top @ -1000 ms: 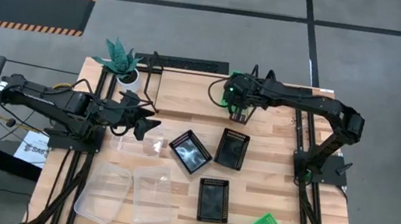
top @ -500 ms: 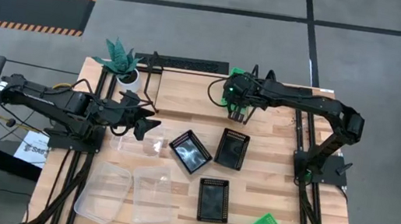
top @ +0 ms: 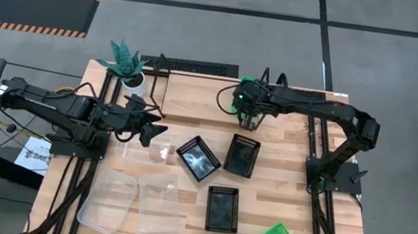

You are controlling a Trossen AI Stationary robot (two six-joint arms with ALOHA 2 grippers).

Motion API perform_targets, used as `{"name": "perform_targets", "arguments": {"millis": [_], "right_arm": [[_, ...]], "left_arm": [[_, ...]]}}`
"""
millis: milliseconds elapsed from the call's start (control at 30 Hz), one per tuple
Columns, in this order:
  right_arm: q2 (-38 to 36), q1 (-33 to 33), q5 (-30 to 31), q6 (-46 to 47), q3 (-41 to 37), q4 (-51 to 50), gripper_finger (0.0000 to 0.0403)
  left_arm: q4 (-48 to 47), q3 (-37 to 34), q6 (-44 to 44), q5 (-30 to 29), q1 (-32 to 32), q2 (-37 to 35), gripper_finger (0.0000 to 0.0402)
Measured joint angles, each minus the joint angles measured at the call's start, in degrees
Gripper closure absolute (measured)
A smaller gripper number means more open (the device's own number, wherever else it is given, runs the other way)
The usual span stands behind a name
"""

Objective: Stack baskets on shelf by color
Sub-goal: Stack the top green bin on top of the green bin on the shelf

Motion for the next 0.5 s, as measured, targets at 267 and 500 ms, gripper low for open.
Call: {"name": "perform_targets", "arguments": {"millis": [267,500], "right_arm": [[0.0,0.09,-0.14,-0.21,-0.55,2.24,0.0342],[-0.05,0.09,-0.27,-0.33,-0.55,2.87,0.0283]], "left_arm": [[0.0,0.0,0.23,0.0,0.01,0.01,0.0136],[0.0,0.0,0.27,0.0,0.0,0.01,0.0136]]}}
